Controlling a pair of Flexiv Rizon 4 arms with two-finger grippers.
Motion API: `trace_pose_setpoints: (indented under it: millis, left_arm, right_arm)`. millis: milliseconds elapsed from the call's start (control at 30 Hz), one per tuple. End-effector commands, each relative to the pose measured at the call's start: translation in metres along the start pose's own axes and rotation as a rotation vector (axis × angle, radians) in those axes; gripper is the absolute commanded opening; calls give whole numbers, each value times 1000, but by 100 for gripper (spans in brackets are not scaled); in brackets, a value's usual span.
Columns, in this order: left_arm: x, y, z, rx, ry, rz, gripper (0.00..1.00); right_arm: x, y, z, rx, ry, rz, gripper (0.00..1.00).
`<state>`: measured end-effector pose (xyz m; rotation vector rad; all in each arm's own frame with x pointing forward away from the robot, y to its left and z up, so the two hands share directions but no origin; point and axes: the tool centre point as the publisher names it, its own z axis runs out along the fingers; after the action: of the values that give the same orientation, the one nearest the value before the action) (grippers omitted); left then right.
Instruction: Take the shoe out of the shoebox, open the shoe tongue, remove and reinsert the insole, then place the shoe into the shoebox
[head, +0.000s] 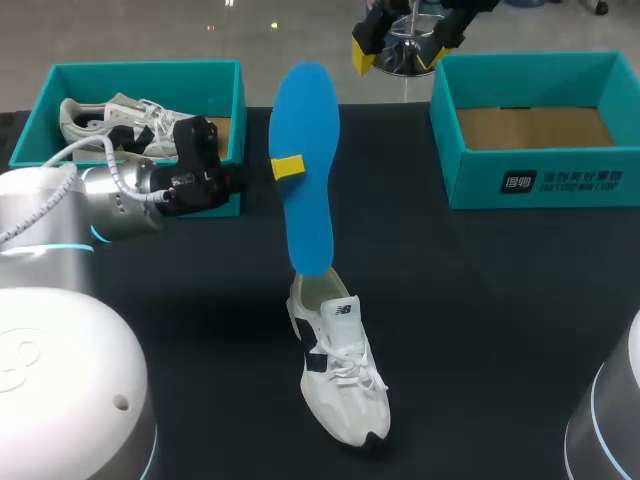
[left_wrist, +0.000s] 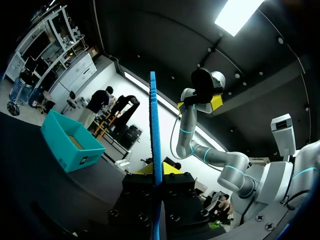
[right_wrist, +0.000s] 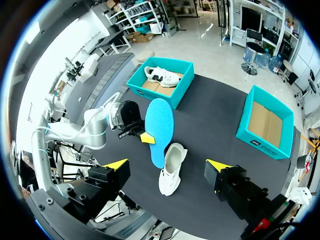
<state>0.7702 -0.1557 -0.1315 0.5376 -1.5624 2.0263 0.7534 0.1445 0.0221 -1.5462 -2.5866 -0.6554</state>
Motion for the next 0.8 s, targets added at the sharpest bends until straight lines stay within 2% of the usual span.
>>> trace_pose_setpoints:
  millis: [33,100,200,233,333,533,700,800]
  left_arm:
    - [1,0,0,-2,-1,-1,0]
    - [-8,2,10,-127,-108,-53,0]
    - [-12,5,17,-237,-251,-79,0]
    - [-16,5,19,-302,-307,-121,0]
    - [-24,7,19,-332,-387,-158,0]
    - [-39,11,7,-294,-415,-259,0]
    - [-41,15,5,-279,-305,-343,0]
    - [-44,17,3,-271,-302,-360,0]
  right_arm:
    - [0,1,0,2,0,1,100]
    - [0,1,0,2,0,1,100]
    - [0,1,0,2,0,1,100]
    - [0,1,0,2,0,1,100]
    - [0,1,0,2,0,1,100]
    - [0,1,0,2,0,1,100]
    - [0,1,0,2,0,1,100]
    - [0,1,0,2,0,1,100]
